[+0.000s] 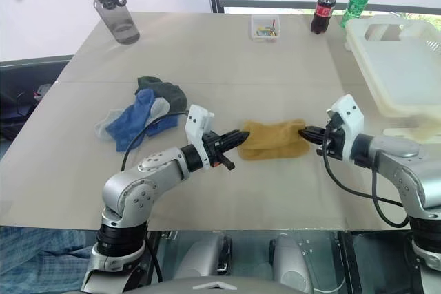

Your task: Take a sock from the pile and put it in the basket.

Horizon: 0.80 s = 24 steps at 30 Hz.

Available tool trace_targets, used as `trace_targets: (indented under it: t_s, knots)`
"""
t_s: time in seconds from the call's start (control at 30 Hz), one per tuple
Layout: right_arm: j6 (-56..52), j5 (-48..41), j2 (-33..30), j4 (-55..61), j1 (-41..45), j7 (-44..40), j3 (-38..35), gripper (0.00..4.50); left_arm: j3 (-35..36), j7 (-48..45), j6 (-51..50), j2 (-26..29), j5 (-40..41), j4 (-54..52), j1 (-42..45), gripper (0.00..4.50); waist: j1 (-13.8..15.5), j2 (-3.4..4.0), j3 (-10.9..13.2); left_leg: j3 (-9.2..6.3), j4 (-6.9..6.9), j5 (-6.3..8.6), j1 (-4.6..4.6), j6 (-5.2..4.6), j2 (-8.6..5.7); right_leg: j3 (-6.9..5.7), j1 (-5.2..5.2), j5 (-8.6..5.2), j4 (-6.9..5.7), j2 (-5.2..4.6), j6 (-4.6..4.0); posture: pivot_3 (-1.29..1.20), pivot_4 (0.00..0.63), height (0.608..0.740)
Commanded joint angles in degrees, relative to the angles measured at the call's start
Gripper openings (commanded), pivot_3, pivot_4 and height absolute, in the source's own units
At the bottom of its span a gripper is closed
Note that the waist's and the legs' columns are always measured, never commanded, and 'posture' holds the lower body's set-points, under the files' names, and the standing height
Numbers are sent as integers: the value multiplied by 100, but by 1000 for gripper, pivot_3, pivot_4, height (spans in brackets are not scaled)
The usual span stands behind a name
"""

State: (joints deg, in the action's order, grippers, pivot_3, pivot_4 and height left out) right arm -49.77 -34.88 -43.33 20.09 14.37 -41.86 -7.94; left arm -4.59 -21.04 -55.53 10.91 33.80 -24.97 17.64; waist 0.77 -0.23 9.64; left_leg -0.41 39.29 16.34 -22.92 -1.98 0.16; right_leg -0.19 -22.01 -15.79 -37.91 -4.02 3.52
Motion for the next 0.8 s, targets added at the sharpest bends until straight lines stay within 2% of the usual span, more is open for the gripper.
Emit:
trace_targets:
  t_s: [0.03, 0.23, 0.33, 0.37, 0.4, 0.53, 0.57, 0.8]
  knots:
    - [139, 73, 71, -9, -79, 82, -58, 0, -159, -101, 200, 12, -80, 140, 33, 80, 1, 0, 0, 0, 0, 0, 0, 0, 0, 0, 0, 0, 1, 0, 0, 0, 150, 740]
    - [299, 246, 157, -231, -130, 66, 74, 0, -367, -137, 257, 60, -205, 368, -52, 80, -5, 0, 0, 1, 0, 0, 1, 0, 0, 1, 0, 0, -1, 0, 0, 0, 150, 740]
    - [359, 284, -2, -325, -213, -284, 232, 0, -423, -114, 321, 52, -318, 495, -70, 80, -5, 1, 0, 1, 0, 0, 1, 1, 0, 1, 0, 0, -1, 0, 0, 0, 150, 740]
    - [418, 359, -37, -365, -233, -323, 272, 586, -447, -101, 333, 66, -369, 545, -64, 0, -5, 0, 0, 1, 0, 0, 2, 1, 0, 1, 0, 0, -1, 1, 0, 0, 150, 740]
    - [479, 414, -64, -403, -247, -357, 295, 897, -462, -80, 324, 68, -405, 588, -56, 0, -3, 0, 0, 0, 0, 0, 1, 0, 0, 0, 0, 0, -1, 1, 0, 0, 150, 740]
    - [847, 632, -169, -452, -358, -435, 180, 2701, -508, -92, 332, 62, -479, 682, -51, 0, 1, 1, 0, 2, 1, 0, 2, 1, -1, 1, 0, 0, -1, 0, 0, 0, 150, 740]
    - [871, 611, -268, -404, -419, -547, 119, 3301, -511, -91, 325, 53, -483, 686, -59, 0, 6, 1, 0, 1, 0, 0, 2, 1, -1, 1, 0, 0, -1, 0, 0, 0, 150, 740]
    - [923, 212, -508, -127, -244, -838, -382, 3301, -526, -68, 288, 18, -485, 706, -87, 0, -3, 0, 0, 1, 1, 0, 4, 0, 1, 1, 1, 0, -3, 0, 0, 0, 150, 740]
